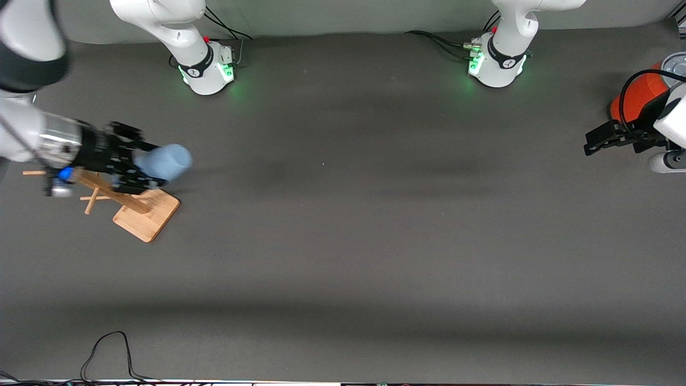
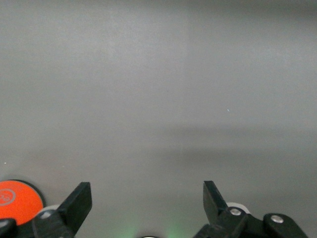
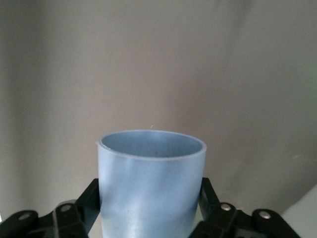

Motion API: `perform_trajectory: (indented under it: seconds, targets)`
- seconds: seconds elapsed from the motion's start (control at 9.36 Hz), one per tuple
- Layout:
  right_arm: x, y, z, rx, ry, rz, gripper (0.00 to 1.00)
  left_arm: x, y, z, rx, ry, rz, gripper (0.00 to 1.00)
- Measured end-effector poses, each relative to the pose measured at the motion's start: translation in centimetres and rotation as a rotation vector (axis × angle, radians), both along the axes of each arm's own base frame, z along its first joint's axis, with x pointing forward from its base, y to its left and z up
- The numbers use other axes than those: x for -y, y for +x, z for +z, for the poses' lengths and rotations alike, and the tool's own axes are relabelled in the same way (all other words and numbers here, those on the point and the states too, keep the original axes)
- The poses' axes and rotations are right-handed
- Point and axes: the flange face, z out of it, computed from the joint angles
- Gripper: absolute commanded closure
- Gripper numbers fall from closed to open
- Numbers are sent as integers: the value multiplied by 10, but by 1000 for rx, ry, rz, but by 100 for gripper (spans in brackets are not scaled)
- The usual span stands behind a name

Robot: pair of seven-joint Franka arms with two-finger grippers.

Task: Rotate and upright cup with both arms
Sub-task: 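Carry the blue cup with the right gripper to the table's middle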

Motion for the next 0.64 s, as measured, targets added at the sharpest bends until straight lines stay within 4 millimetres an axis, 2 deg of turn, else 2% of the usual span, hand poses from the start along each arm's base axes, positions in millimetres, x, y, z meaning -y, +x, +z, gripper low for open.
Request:
perform_trajectory:
  seconds: [0.21,0.32,0.64]
  targets:
    - [-95,-3,-18,14,-2,-68,49,0,0,0,0,0,0,0]
    - [-136,-8,-33,18,-31,-91,49,0,0,0,0,0,0,0]
    - [-249,-41,-100,50,-170,-139,49,0,1,-3,-6,0,0,0]
